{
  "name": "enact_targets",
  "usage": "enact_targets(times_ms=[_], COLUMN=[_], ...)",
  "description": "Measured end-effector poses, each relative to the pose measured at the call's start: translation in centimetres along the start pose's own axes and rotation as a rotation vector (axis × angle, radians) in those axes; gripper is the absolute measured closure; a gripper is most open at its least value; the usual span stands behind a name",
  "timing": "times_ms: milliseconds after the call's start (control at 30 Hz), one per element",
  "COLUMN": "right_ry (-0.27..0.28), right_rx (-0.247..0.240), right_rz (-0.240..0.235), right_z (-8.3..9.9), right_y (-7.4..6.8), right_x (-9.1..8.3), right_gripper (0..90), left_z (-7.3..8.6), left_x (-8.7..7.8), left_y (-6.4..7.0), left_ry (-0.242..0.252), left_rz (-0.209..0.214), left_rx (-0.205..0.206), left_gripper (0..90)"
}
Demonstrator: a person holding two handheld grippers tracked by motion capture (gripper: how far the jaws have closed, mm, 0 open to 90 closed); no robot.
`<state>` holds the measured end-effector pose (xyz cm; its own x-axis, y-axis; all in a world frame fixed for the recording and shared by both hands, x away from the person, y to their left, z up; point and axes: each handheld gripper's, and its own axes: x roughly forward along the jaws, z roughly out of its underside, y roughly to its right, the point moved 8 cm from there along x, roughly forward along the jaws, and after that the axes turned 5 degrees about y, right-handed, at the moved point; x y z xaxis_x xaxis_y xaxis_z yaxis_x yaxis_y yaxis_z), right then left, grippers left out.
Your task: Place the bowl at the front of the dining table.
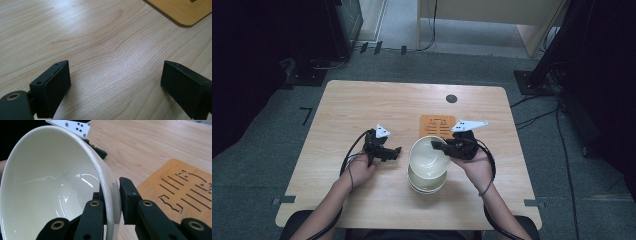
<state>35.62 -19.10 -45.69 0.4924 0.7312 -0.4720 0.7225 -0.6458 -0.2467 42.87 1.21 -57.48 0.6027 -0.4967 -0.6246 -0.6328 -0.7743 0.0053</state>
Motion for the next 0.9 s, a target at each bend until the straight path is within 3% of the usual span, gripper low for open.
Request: enact_targets(times_ms=[300, 900], right_ry=[0.004, 0.015], right_rx=[0.024, 0.019], right_rz=[0.017, 0.028], right_z=[-0.6, -2.2], right_y=[0.5, 1.2], right_x=[0.1, -0.2], right_gripper=[81.4, 81.4], left_z=[0.0, 0.0], left_x=[0.0, 0.0], left_y=[0.0, 0.0], left_ry=[0.000, 0.000], left_rz=[0.000, 0.000], left_rx=[-0.001, 0.000], left_gripper=[8.8, 8.8])
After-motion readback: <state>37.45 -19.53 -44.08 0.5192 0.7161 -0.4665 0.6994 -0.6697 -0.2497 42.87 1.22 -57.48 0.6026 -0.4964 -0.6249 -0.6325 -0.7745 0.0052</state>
